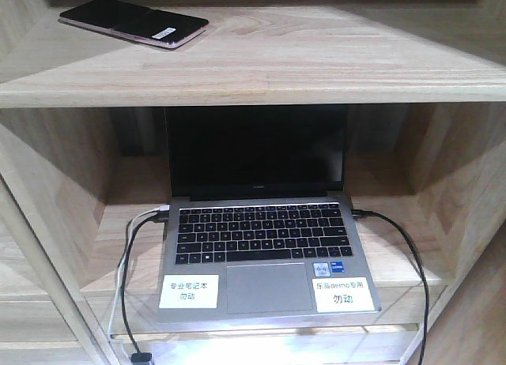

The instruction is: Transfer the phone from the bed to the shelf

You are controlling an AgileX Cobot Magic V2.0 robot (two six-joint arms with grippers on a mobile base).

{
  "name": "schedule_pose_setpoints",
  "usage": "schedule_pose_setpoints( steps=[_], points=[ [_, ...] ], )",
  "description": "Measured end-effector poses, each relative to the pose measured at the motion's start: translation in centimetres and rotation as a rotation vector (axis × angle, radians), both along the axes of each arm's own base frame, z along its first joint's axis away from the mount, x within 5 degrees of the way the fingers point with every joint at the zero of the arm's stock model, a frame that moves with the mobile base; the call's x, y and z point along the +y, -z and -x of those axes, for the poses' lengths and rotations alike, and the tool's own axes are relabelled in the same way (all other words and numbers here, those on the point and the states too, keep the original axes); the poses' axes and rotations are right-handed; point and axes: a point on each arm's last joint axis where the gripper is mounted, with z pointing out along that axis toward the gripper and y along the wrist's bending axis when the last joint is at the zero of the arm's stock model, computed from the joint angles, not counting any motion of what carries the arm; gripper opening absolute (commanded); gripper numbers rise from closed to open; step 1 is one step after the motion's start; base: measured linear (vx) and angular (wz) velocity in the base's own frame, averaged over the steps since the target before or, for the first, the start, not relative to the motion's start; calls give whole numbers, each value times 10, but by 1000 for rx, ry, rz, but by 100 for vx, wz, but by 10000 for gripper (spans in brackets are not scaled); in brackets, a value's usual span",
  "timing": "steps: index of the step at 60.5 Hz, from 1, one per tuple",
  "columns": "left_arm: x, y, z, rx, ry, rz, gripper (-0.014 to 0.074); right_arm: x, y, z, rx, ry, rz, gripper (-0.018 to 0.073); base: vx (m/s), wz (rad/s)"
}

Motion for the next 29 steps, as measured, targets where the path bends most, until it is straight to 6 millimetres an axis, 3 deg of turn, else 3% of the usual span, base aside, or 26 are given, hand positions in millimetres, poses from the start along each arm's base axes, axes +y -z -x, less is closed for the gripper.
schedule_pose_setpoints(
  steps=[29],
  points=[
    [0,0,0,0,0,0,1,0,0,0,0,0,1,-6,0,0]
  ],
)
